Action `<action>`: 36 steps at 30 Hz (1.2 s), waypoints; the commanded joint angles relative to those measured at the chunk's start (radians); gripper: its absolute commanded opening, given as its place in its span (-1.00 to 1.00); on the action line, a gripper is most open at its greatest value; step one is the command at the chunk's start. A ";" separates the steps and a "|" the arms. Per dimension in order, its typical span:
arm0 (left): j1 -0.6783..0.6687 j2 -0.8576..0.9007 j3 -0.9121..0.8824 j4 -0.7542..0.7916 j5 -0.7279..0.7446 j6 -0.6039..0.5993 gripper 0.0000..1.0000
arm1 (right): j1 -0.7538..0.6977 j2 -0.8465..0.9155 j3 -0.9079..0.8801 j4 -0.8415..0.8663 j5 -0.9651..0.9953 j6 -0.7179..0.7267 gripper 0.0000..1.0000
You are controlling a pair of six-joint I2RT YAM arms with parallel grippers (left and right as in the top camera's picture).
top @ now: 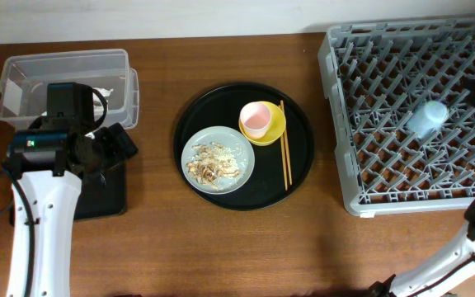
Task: Sort waste into correct bins and load items into the dishwasher rack
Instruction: 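Carry the blue cup right and place it upside down in the rack, then reach the right gripper to the pink cup and grasp it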
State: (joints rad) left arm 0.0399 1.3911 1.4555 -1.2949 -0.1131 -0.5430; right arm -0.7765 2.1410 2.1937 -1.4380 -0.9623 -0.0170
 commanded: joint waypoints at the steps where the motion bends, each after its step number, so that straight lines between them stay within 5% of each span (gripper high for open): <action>1: 0.004 -0.013 0.000 -0.001 -0.015 -0.010 0.98 | 0.008 -0.113 0.004 -0.006 0.021 0.033 -0.13; 7: 0.004 -0.013 0.000 -0.001 -0.015 -0.010 0.98 | 0.096 -0.261 0.004 -0.033 -0.040 -0.057 -0.09; 12: 0.004 -0.013 0.000 -0.001 -0.015 -0.010 0.98 | 0.333 -0.318 0.004 -0.049 -0.085 -0.057 -0.01; 16: 0.004 -0.013 0.000 -0.001 -0.015 -0.010 0.98 | 0.660 -0.286 0.004 0.022 0.243 -0.034 0.00; 19: 0.004 -0.013 0.000 -0.001 -0.015 -0.010 0.98 | 0.917 -0.224 0.004 0.084 0.657 0.118 0.01; 24: 0.004 -0.013 0.000 -0.001 -0.015 -0.010 0.98 | 1.183 -0.090 0.004 0.162 1.001 0.265 0.00; 34: 0.004 -0.013 0.000 -0.001 -0.015 -0.010 0.98 | 1.346 0.129 0.004 0.271 1.116 0.319 -0.03; 36: 0.004 -0.013 0.000 -0.001 -0.015 -0.010 0.98 | 1.352 0.164 0.004 0.286 1.119 0.318 -0.18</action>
State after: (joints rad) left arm 0.0399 1.3911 1.4551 -1.2949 -0.1135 -0.5430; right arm 0.5659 2.2665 2.1933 -1.1648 0.1108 0.2813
